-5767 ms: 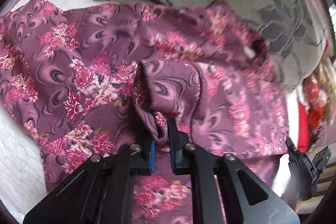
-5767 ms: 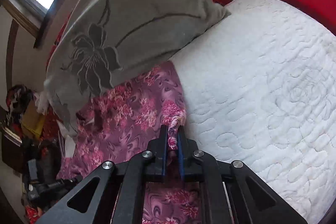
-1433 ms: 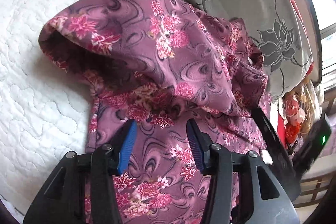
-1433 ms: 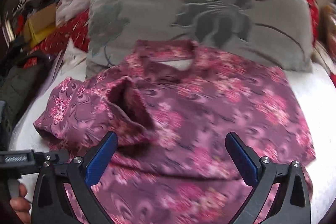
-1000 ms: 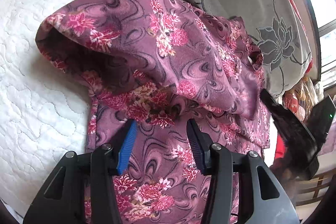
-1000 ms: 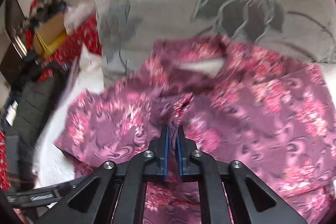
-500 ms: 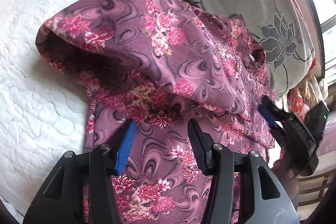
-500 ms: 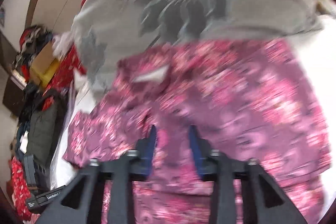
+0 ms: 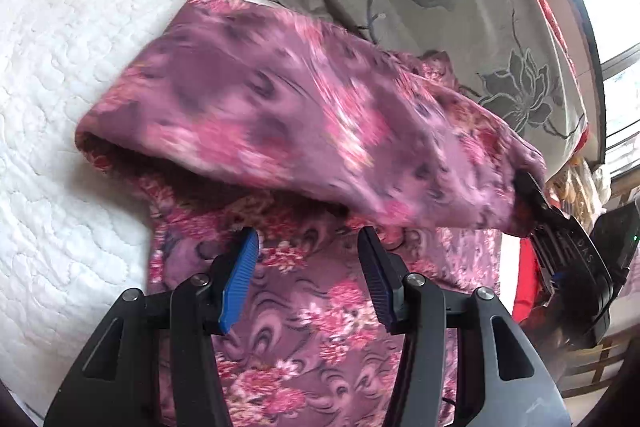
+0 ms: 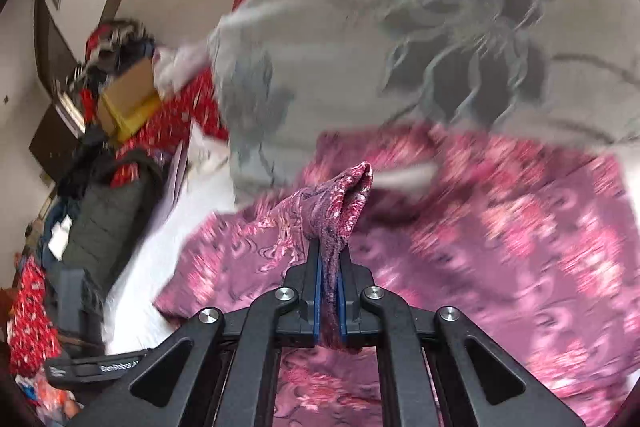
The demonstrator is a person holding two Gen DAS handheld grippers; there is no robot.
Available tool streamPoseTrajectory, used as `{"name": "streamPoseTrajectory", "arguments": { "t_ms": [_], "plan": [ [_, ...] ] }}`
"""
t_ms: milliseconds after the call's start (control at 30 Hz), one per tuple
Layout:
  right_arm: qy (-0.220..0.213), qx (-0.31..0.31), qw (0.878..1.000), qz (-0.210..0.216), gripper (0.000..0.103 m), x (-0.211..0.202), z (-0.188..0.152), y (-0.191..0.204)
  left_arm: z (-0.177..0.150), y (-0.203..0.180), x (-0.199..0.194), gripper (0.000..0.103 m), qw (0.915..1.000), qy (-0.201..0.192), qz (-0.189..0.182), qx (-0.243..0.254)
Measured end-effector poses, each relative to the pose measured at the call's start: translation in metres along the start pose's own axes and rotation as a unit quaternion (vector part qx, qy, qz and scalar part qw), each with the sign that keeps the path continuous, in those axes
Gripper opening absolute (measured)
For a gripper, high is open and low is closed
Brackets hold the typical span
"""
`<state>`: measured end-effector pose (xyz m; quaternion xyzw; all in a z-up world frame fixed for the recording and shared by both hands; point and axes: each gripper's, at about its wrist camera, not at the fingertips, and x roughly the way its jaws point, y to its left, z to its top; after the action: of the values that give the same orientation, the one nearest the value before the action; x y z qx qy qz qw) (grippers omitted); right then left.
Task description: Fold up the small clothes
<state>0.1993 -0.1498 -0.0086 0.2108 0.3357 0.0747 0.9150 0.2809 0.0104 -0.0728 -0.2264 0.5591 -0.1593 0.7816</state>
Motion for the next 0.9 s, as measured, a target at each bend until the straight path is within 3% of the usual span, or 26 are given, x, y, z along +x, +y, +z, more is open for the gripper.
{"name": "streamPoseTrajectory", "arguments": {
  "t_ms": [200, 400, 500, 600, 667, 700, 733, 833, 900],
  "plan": [
    [-0.028, 0.034, 0.998, -0.048, 0.005, -0.037, 0.013, -0.051, -0.005, -0.004, 0.007, 0.050, 0.9999, 0.013, -0.007, -0.004],
    [-0.013, 0.080, 0.993, -0.090, 0.005, -0.040, -0.001, -0.101, -0.007, -0.004, 0.001, 0.050, 0.9994, 0.014, -0.027, -0.014],
    [0.000, 0.120, 0.988, -0.097, 0.005, -0.035, -0.010, -0.125, -0.003, -0.003, -0.004, 0.050, 0.9988, 0.007, -0.044, -0.021],
    [0.002, 0.145, 0.985, -0.090, 0.005, -0.034, -0.014, -0.136, 0.004, 0.006, -0.008, 0.050, 0.9994, 0.001, -0.023, -0.025],
    [-0.019, 0.152, 0.986, -0.067, 0.005, -0.042, -0.010, -0.134, 0.009, 0.008, -0.004, 0.040, 0.9992, 0.000, -0.019, -0.036],
    [-0.034, 0.154, 0.986, -0.056, 0.005, -0.049, -0.007, -0.134, 0.011, 0.011, -0.001, 0.031, 0.9988, 0.005, -0.018, -0.046],
    [-0.042, 0.154, 0.986, -0.054, 0.005, -0.053, -0.006, -0.134, 0.011, 0.015, 0.001, 0.014, 0.9985, 0.010, -0.018, -0.050],
    [-0.036, 0.156, 0.984, -0.073, 0.005, -0.054, -0.005, -0.142, 0.008, 0.027, 0.011, 0.010, 0.9963, 0.035, -0.021, -0.076],
    [0.012, 0.163, 0.981, -0.103, 0.005, -0.039, -0.012, -0.155, 0.005, 0.030, 0.014, 0.008, 0.9964, 0.040, -0.014, -0.074]
  ]
}}
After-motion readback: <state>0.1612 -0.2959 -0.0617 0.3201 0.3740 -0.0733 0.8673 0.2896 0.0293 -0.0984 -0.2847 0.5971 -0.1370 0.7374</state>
